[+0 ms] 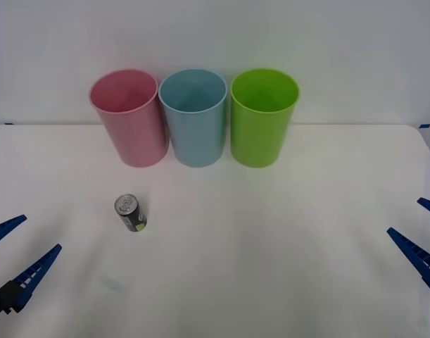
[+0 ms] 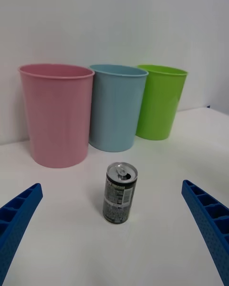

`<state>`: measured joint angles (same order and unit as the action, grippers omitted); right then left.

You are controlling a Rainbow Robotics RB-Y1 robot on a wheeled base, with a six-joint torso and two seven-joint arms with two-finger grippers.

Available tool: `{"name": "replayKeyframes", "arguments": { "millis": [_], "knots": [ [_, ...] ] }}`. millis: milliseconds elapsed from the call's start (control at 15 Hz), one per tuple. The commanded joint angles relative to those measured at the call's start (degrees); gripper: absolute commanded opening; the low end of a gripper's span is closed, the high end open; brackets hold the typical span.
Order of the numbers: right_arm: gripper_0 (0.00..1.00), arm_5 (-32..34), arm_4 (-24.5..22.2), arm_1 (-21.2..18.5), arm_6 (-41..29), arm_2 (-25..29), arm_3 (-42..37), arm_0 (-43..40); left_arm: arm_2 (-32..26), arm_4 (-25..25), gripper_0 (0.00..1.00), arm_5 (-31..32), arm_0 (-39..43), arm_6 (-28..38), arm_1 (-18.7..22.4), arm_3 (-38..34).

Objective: Grasp the object on the table and drop it into the matching bin: aluminum can to the light blue bin, PET bottle to the pink bin.

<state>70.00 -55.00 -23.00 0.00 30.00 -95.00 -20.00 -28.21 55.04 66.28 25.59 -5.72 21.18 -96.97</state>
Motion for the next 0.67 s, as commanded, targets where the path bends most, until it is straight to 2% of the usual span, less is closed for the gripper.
{"name": "replayKeyframes", "arguments": {
  "millis": [67, 267, 667],
  "knots": [
    [1.0, 0.0, 0.0, 0.0, 0.0, 0.0, 0.0, 0.0, 0.7, 0.68, 1.0, -0.01, 1.13, -1.48, 0.0, 0.02],
    [1.0, 0.0, 0.0, 0.0, 0.0, 0.0, 0.0, 0.0, 1.05, 3.06, 1.0, -0.1, 1.83, -4.21, 0.0, 0.02],
    [1.0, 0.0, 0.0, 0.0, 0.0, 0.0, 0.0, 0.0, 2.02, 7.01, 1.0, -2.21, 3.24, -5.26, -0.53, 0.02]
  ]
}}
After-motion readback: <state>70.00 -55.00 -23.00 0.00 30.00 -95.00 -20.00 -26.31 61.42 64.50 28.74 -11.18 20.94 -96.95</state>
